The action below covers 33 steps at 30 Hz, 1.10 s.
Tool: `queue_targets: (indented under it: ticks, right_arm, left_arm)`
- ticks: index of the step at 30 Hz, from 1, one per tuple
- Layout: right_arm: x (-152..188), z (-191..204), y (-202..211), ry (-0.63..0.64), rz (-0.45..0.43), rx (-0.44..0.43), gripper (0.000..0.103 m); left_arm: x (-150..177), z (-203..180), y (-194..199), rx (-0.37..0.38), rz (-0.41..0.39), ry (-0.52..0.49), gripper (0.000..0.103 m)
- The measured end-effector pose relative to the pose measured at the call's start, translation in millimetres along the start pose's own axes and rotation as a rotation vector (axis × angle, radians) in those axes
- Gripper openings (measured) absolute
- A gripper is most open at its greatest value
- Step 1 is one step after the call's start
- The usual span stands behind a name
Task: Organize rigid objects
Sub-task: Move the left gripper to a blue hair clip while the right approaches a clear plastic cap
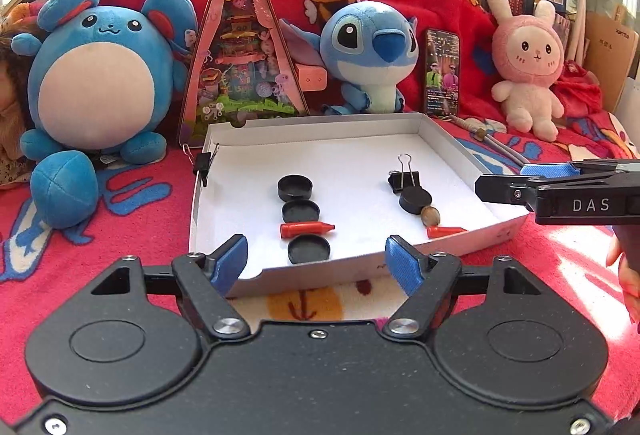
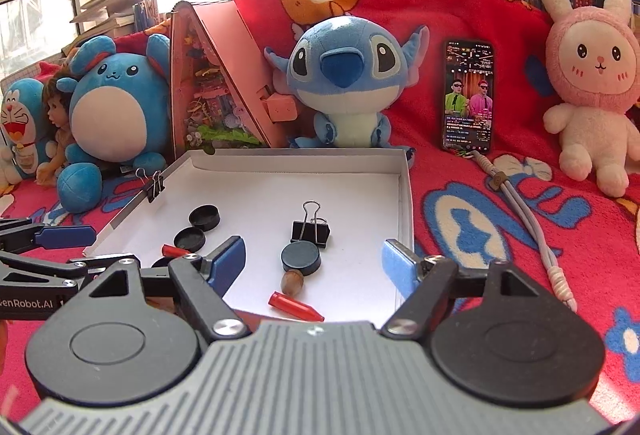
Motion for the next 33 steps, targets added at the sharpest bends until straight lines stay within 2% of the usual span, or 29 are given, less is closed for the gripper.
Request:
queue_targets:
  ticks: [9, 17, 23, 29, 33]
  right_arm:
    - [37.1, 12.1, 34.4, 0.041, -0.02, -0.028, 0.086]
    - [75.3, 24.2, 68.5, 0.078, -0.023, -0.079, 0.087]
    - [106.6, 32.6, 92.8, 0.117, -0.036, -0.132, 0.089]
    - [130.9, 42.8, 102.1, 0.187, -0.006, -0.111, 0.089]
    - [135.3, 42.0, 103.8, 0.184, 0.0, -0.103, 0.089]
  left_arm:
    - [51.3, -18.8, 35.1, 0.061, 0.011, -0.045, 0.075]
    - [84.2, -23.7, 63.6, 0.113, 0.021, -0.078, 0.076]
    - [109.2, -25.2, 77.0, 0.184, 0.003, -0.112, 0.077]
    - [117.4, -35.5, 72.4, 0.179, -0.003, -0.201, 0.074]
    - [115.3, -39.3, 63.9, 0.19, 0.002, -0.212, 0.069]
Point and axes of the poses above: each gripper's, at about its wrist camera, not at the fingertips, and y roughly against the way its jaws point, z to its left, x to its underside, the point moved 1 cm from there along -y, roughly the way its jaws point, and after that the axes turned 3 degrees about y, right-handed, at the moved point
